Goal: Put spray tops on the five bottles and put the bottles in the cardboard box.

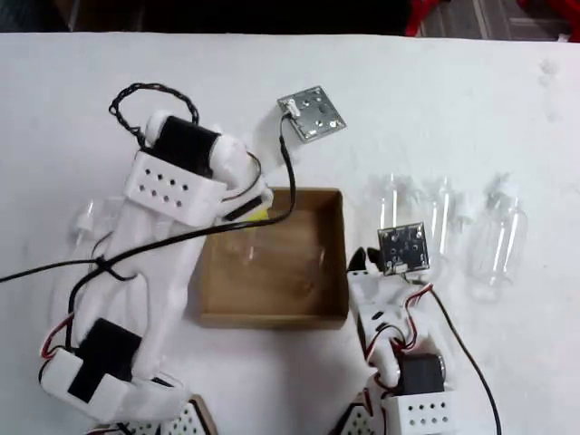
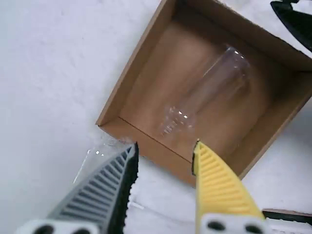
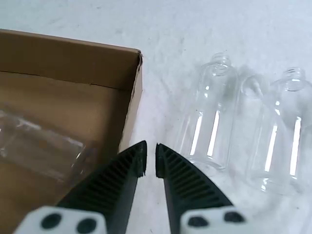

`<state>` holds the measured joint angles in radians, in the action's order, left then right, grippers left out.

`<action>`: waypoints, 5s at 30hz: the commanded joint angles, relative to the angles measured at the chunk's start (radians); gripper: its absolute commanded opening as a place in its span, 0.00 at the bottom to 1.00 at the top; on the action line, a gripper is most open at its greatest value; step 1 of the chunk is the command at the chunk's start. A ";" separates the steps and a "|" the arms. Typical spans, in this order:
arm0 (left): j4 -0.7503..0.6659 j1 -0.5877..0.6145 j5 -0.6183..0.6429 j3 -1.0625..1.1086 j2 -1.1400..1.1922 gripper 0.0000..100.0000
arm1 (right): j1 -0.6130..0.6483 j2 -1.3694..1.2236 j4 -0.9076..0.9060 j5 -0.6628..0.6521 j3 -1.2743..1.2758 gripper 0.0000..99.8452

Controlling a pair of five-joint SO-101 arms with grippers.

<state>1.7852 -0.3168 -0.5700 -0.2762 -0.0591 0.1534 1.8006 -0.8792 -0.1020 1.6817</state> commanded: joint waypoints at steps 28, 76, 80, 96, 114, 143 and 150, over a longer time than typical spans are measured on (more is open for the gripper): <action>-0.006 0.111 0.505 0.439 -0.033 0.17 | 0.007 0.001 -0.002 -0.011 0.009 0.02; -0.342 0.064 1.330 0.624 0.001 0.42 | 0.007 0.001 -0.002 -0.011 0.009 0.02; -0.420 0.107 1.332 0.612 0.157 0.42 | 0.007 0.001 -0.002 -0.011 0.009 0.02; -0.133 0.101 1.341 0.094 0.676 0.41 | 0.007 0.001 -0.002 -0.011 0.009 0.02; -0.008 0.104 1.339 -0.258 0.746 0.41 | 0.007 0.001 -0.002 -0.011 0.009 0.02; -0.049 0.166 1.267 -0.224 0.760 0.15 | 0.007 0.001 -0.002 -0.011 0.009 0.02; -0.003 0.151 1.316 -0.224 0.759 0.21 | 0.007 0.001 -0.002 -0.011 0.009 0.02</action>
<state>1.7576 -0.1603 0.7081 -0.4971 0.7081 0.1534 1.8006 -0.8792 -0.1020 1.6817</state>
